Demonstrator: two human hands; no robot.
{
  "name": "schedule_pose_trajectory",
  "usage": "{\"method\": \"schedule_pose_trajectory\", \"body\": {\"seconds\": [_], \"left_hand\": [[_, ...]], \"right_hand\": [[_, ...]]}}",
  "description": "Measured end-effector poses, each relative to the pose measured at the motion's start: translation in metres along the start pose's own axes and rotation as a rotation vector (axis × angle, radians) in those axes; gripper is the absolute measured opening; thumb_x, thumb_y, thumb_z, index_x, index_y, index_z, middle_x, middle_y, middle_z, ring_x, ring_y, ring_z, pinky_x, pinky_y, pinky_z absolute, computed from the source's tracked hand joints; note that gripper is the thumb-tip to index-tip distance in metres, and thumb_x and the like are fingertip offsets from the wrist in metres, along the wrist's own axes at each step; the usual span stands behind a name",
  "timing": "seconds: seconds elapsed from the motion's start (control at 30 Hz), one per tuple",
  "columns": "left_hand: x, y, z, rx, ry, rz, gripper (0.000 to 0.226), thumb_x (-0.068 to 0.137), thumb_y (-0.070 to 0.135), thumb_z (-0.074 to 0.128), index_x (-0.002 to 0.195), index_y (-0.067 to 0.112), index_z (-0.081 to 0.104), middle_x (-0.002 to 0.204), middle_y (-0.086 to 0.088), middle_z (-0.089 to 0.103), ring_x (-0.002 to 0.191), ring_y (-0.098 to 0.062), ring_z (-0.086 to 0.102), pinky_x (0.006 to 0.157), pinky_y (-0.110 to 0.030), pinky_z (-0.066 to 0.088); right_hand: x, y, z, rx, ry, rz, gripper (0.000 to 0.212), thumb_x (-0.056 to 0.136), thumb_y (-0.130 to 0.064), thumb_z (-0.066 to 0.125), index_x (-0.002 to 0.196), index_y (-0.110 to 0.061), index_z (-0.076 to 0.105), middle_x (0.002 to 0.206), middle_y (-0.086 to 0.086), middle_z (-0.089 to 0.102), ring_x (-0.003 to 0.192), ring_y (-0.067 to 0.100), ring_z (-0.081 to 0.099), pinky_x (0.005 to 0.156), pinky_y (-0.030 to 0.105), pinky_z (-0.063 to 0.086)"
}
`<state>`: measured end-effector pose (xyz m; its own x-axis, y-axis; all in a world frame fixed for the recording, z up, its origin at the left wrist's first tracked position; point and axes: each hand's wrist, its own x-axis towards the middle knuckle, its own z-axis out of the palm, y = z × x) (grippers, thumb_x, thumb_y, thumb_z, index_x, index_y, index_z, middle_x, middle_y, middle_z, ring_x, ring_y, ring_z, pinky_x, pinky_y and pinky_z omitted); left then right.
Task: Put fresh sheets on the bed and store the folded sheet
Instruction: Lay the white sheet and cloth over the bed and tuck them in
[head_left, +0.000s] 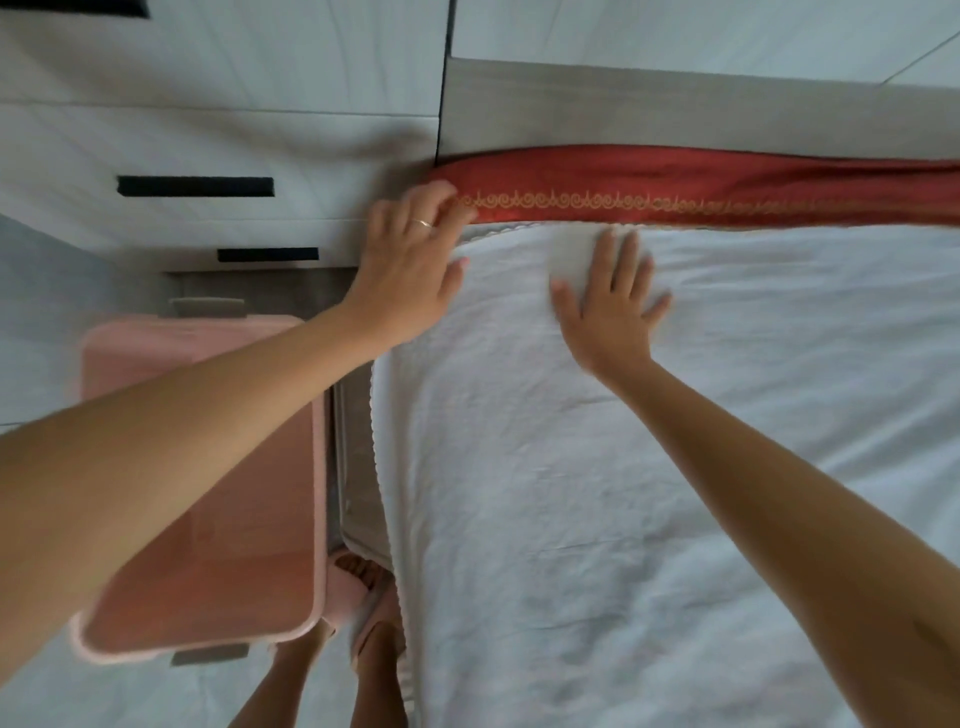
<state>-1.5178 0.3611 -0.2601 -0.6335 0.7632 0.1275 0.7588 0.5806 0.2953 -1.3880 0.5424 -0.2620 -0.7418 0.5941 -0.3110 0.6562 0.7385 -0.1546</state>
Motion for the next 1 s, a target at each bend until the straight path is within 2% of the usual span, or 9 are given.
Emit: {"method": "schedule_pose_trajectory", "body": {"seconds": [0.1, 0.2, 0.4, 0.53, 0.6, 0.67, 0.73, 0.9, 1.0], "left_hand": [[-0.007, 0.005, 0.011, 0.104, -0.251, 0.223, 0.055, 0.093, 0.043, 0.028, 0.145, 0.027, 0.032, 0.155, -0.006, 0.024, 0.142, -0.023, 0.02, 0.104, -0.06, 0.022], [-0.002, -0.006, 0.02, 0.067, -0.47, 0.083, 0.052, 0.096, 0.05, 0.014, 0.146, 0.046, -0.001, 0.157, 0.01, -0.013, 0.144, -0.015, -0.014, 0.101, -0.073, 0.018], [0.002, 0.012, 0.014, 0.097, -0.514, -0.107, 0.053, 0.101, 0.042, 0.019, 0.145, 0.045, -0.011, 0.155, 0.007, -0.025, 0.142, -0.017, -0.023, 0.103, -0.074, 0.001], [-0.032, 0.06, 0.003, 0.146, -0.344, -0.145, 0.059, 0.099, 0.031, 0.028, 0.151, 0.021, 0.001, 0.157, -0.01, -0.014, 0.145, -0.026, -0.012, 0.106, -0.065, -0.009], [-0.065, 0.086, 0.005, 0.074, -0.334, -0.03, 0.062, 0.097, 0.035, 0.026, 0.151, 0.023, -0.001, 0.157, -0.007, -0.015, 0.145, -0.026, -0.012, 0.107, -0.062, -0.011], [-0.096, 0.107, 0.013, 0.022, -0.451, 0.103, 0.062, 0.096, 0.04, 0.026, 0.15, 0.03, -0.003, 0.157, -0.002, -0.017, 0.145, -0.026, -0.014, 0.106, -0.063, -0.011], [-0.122, 0.109, 0.023, 0.055, -0.538, 0.145, 0.063, 0.097, 0.044, 0.029, 0.148, 0.033, -0.007, 0.157, 0.001, -0.016, 0.145, -0.027, -0.013, 0.104, -0.068, -0.009], [-0.142, 0.095, 0.028, 0.046, -0.62, 0.034, 0.06, 0.093, 0.057, 0.017, 0.141, 0.047, -0.018, 0.153, 0.009, -0.028, 0.141, -0.03, -0.025, 0.1, -0.075, 0.002], [-0.142, 0.11, 0.02, 0.08, -0.668, -0.079, 0.061, 0.099, 0.048, 0.022, 0.143, 0.043, -0.019, 0.154, 0.004, -0.028, 0.14, -0.035, -0.026, 0.099, -0.077, 0.006]], "right_hand": [[0.03, 0.005, 0.0, -0.035, -0.111, 0.027, 0.071, 0.094, -0.061, 0.02, 0.149, -0.029, -0.014, 0.157, 0.003, -0.021, 0.144, 0.033, -0.014, 0.106, 0.067, -0.006], [0.063, -0.001, -0.02, 0.034, -0.139, 0.034, 0.064, 0.097, -0.055, 0.023, 0.149, -0.036, -0.01, 0.157, -0.001, -0.019, 0.145, 0.03, -0.011, 0.109, 0.066, -0.001], [-0.005, -0.017, -0.011, 0.103, 0.306, 0.076, 0.056, 0.1, -0.038, 0.025, 0.151, -0.031, 0.002, 0.16, -0.002, -0.003, 0.146, 0.027, -0.003, 0.109, 0.062, -0.006], [-0.166, -0.001, 0.059, 0.089, 0.155, 0.307, 0.06, 0.095, -0.045, 0.024, 0.151, -0.029, 0.011, 0.159, 0.004, 0.006, 0.146, 0.032, 0.007, 0.111, 0.064, 0.005], [-0.255, 0.002, 0.081, 0.064, -0.052, -0.08, 0.059, 0.095, -0.048, 0.026, 0.151, -0.029, 0.018, 0.159, 0.005, 0.013, 0.145, 0.031, 0.01, 0.112, 0.058, 0.012], [-0.32, 0.014, 0.082, -0.043, -0.335, -0.728, 0.052, 0.095, -0.046, 0.036, 0.145, -0.031, 0.033, 0.154, 0.001, 0.028, 0.142, 0.023, 0.025, 0.113, 0.05, 0.021], [-0.338, 0.04, 0.072, -0.069, -0.399, -0.923, 0.048, 0.094, -0.037, 0.041, 0.142, -0.029, 0.038, 0.15, -0.002, 0.036, 0.138, 0.018, 0.034, 0.115, 0.041, 0.026], [-0.308, 0.13, 0.05, 0.195, 0.148, 0.392, 0.052, 0.097, -0.031, 0.034, 0.148, -0.028, 0.024, 0.156, 0.0, 0.024, 0.143, 0.025, 0.019, 0.114, 0.05, 0.009], [-0.357, 0.146, 0.077, 0.142, -0.151, 0.668, 0.061, 0.094, -0.054, 0.019, 0.149, -0.034, 0.0, 0.159, -0.006, -0.002, 0.146, 0.03, 0.003, 0.102, 0.072, 0.011]]}}
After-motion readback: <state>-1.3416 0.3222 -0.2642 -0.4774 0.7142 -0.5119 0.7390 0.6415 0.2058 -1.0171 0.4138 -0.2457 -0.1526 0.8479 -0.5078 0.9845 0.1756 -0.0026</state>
